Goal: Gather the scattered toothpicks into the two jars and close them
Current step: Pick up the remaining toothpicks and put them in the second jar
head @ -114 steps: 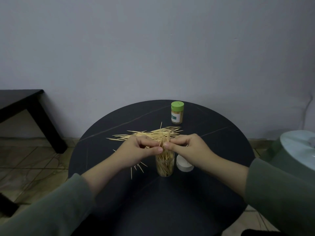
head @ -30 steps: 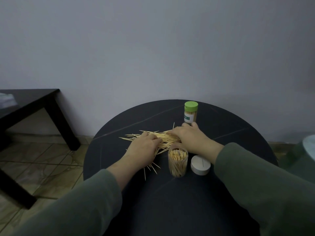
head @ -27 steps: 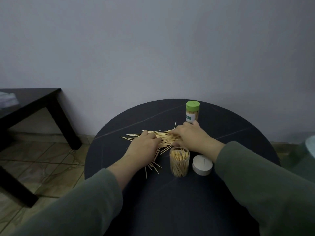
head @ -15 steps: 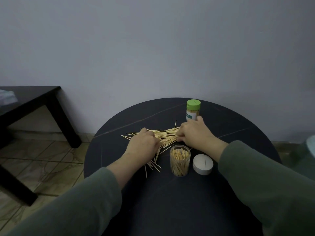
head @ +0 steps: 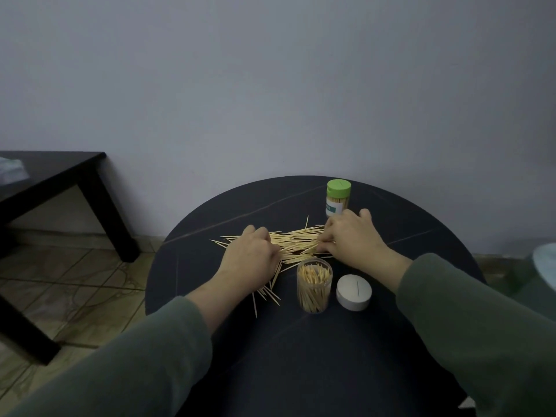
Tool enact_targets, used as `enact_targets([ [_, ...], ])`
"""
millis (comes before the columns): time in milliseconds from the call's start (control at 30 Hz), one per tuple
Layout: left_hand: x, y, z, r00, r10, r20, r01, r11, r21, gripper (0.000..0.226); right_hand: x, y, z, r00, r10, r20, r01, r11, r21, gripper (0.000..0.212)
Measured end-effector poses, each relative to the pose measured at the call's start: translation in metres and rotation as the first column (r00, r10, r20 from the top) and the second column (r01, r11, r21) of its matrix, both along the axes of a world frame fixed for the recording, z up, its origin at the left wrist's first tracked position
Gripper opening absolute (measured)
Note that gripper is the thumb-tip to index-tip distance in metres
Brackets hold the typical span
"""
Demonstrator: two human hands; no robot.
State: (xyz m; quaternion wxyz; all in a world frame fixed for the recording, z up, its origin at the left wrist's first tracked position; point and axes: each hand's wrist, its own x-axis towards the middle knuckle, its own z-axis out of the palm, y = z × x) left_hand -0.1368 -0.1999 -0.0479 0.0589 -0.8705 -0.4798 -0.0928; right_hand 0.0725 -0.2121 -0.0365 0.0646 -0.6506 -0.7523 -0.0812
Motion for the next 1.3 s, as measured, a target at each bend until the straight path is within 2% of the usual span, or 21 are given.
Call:
enact_targets([
  [367, -0.003, -0.002, 0.001, 0.988, 0.026, 0.154, -0.035, 0.998, 0.055, 0.034, 0.005, -0.011, 0.010, 0.994, -0.052, -0.101, 0.056, 0.998, 0.036, 0.032],
  [467, -0.001, -0.006, 0.003, 0.981, 0.021, 0.195, -0.030, 0.999, 0.043, 0.033, 0.005, -0.014, 0.013, 0.983, -0.051, -0.174, 0.062, 0.996, 0.057, 0.030],
  [600, 0.003, -0.010, 0.004, 0.958, 0.030, 0.284, -0.023, 0.999, -0.027, 0.030, 0.005, -0.021, 0.019, 0.931, -0.089, -0.355, 0.090, 0.996, -0.016, 0.031],
  [700, 0.006, -0.013, 0.007, 0.894, 0.073, 0.443, -0.012, 0.990, -0.140, 0.028, 0.006, -0.025, 0.022, 0.841, -0.115, -0.528, 0.093, 0.993, -0.068, 0.032],
  [833, 0.008, -0.023, 0.019, 0.672, 0.145, 0.726, 0.085, 0.959, -0.270, 0.023, 0.005, -0.039, 0.023, 0.588, -0.082, -0.805, 0.041, 0.997, -0.072, 0.030],
  [1033, 0.008, -0.039, 0.038, 0.407, 0.225, 0.885, 0.292, 0.886, -0.360, 0.014, 0.013, -0.067, 0.041, 0.268, 0.022, -0.963, 0.051, 0.998, 0.037, 0.019],
  [1100, 0.009, -0.043, 0.041, 0.390, 0.236, 0.890, 0.356, 0.853, -0.382, 0.015, 0.014, -0.071, 0.046, 0.197, 0.044, -0.979, 0.075, 0.995, 0.060, 0.018],
  [1300, 0.007, -0.041, 0.036, 0.501, 0.233, 0.834, 0.464, 0.741, -0.486, 0.021, 0.002, -0.078, 0.044, 0.102, 0.062, -0.993, -0.028, 0.998, 0.060, 0.014],
])
